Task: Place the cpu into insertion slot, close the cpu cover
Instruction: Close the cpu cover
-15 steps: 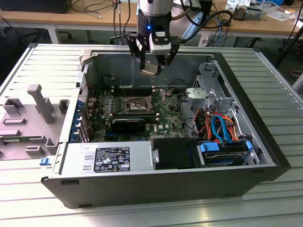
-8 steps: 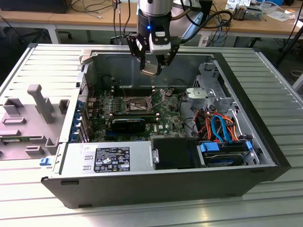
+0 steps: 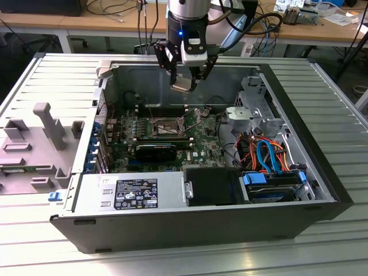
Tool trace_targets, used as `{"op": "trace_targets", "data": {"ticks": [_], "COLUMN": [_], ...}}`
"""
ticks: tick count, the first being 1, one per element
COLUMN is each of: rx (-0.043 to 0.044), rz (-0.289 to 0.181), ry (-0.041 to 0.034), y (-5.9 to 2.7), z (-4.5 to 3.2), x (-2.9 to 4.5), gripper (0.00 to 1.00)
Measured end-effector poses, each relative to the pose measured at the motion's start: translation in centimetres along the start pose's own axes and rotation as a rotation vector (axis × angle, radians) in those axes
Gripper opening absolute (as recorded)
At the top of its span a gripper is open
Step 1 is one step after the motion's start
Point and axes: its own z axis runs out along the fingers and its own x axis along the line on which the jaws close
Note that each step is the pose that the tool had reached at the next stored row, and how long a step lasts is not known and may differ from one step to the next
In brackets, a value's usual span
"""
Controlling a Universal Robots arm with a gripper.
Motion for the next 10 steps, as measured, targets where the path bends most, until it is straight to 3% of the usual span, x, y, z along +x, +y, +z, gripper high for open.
{"op": "trace_targets", "data": {"ticks": [10], "rx": [-0.0002], "rz": [0.008], "ry": [-0.0007], "y": [0.00], "z": [0.00], "x": [0.00], "gripper": [0.55]}}
